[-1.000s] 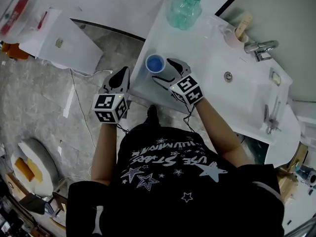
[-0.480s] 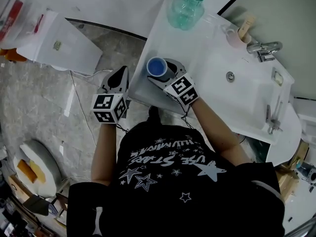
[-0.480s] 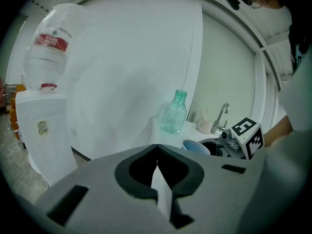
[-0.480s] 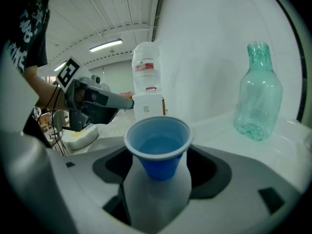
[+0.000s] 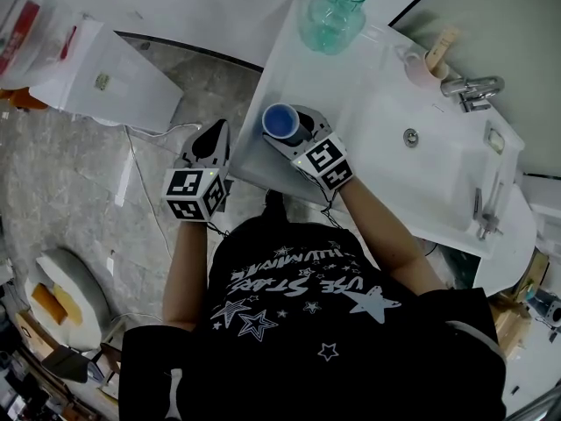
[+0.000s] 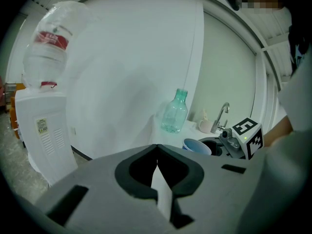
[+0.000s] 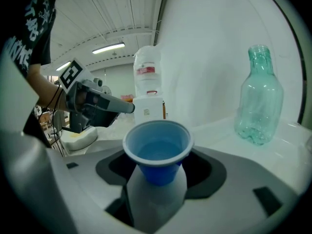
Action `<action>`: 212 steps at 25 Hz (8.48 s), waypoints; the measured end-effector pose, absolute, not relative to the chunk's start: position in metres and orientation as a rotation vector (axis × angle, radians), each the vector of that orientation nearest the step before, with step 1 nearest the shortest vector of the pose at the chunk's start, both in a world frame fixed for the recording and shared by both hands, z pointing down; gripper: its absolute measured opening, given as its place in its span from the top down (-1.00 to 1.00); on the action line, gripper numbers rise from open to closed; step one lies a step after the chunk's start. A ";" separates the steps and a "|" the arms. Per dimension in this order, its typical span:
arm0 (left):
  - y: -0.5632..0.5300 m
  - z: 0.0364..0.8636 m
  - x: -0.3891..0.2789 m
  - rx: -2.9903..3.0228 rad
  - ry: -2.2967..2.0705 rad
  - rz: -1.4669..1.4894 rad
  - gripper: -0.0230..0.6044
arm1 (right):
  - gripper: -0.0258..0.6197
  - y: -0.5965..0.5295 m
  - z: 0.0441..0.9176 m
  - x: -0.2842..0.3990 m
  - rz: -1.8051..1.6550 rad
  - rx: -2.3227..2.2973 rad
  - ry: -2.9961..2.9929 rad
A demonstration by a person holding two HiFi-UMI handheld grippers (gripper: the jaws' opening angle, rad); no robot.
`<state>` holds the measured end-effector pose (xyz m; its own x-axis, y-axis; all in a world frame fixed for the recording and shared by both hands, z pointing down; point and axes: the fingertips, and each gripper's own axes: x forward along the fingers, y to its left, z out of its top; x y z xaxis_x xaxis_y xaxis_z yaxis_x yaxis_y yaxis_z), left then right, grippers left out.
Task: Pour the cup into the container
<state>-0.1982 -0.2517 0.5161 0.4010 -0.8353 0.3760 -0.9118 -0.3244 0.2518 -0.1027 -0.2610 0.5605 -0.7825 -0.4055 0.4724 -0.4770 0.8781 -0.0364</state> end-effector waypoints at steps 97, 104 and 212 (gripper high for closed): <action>-0.462 0.371 -0.084 2.571 -1.267 0.192 0.90 | 0.06 -0.528 0.340 0.065 -0.421 1.013 -1.883; -0.463 0.373 -0.084 2.565 -1.265 0.185 0.90 | 0.06 -0.531 0.340 0.067 -0.513 0.990 -1.799; -0.251 0.484 -0.136 2.226 -1.437 0.261 0.90 | 0.05 -0.289 0.474 -0.041 0.073 0.828 -2.577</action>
<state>-0.1362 -0.2508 0.4844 0.4317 -0.8067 0.4035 -0.8971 -0.3373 0.2855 -0.0414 -0.2889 0.4739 -0.7288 -0.5439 0.4160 -0.5666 0.8201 0.0798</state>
